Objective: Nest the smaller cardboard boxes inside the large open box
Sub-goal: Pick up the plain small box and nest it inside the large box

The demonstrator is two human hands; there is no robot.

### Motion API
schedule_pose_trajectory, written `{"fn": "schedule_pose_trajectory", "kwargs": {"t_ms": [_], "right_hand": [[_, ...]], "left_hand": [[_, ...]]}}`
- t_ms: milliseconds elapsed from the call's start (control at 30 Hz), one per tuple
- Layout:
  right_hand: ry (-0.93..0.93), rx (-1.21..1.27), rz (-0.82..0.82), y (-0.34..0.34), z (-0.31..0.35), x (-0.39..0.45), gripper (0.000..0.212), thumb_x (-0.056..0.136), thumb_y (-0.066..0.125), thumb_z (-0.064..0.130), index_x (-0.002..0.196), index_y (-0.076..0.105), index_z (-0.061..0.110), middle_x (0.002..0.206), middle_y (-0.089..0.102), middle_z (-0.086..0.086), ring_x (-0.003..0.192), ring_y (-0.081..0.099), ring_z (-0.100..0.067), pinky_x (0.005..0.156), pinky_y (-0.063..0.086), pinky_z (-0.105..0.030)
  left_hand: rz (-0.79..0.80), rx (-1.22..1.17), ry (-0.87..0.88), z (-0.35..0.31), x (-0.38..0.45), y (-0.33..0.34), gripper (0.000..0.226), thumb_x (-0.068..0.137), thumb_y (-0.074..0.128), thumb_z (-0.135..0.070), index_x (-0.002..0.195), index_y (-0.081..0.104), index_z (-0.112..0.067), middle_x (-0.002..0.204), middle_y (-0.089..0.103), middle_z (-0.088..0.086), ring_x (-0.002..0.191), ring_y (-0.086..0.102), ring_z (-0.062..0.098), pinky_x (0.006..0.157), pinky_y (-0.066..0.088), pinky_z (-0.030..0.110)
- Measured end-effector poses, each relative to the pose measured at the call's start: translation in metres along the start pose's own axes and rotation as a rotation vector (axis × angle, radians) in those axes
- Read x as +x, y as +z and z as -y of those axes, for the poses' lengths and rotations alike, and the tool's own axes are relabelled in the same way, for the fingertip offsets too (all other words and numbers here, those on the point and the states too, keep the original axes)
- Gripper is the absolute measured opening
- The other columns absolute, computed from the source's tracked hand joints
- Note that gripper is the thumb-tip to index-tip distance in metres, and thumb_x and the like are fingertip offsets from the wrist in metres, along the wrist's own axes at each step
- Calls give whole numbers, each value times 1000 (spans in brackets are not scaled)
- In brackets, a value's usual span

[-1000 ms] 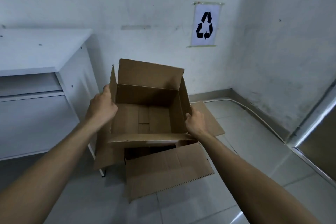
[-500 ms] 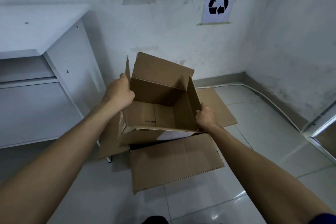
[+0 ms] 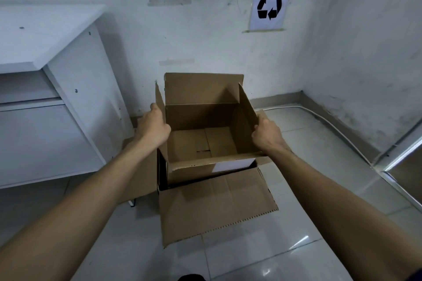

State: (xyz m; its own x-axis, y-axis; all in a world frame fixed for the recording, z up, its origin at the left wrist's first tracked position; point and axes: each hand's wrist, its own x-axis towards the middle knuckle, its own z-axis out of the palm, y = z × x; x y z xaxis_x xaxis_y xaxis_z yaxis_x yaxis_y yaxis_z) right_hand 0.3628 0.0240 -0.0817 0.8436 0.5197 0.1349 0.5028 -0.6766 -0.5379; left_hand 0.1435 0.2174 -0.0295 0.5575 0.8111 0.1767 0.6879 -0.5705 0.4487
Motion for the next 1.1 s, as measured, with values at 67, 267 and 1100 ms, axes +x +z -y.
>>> {"fn": "schedule_pose_trajectory", "kwargs": {"t_ms": [67,267,1100], "right_hand": [[-6,-5,22,5,-3,-2,28,100,51,12,128,55,13,109,66,-9,93,66,-22,81,58,-37],[-22,-41,20,25,-10,5,33,101,52,15,133,52,13,113,65,-10,86,58,-17,72,46,-27],[-103,-579,383,131,-72,3,65,99,41,32,156,24,8,167,8,-13,153,-2,-32,122,2,-52]], "left_hand": [[12,-7,-30,6,-2,10,59,89,49,5,145,29,1,97,63,19,71,60,24,43,35,23],[12,27,-74,38,-5,43,60,90,49,3,146,29,-3,76,56,8,56,54,17,42,43,29],[412,189,-203,137,-18,183,100,84,50,-1,147,-27,-12,160,-23,11,144,-25,32,115,-9,59]]}}
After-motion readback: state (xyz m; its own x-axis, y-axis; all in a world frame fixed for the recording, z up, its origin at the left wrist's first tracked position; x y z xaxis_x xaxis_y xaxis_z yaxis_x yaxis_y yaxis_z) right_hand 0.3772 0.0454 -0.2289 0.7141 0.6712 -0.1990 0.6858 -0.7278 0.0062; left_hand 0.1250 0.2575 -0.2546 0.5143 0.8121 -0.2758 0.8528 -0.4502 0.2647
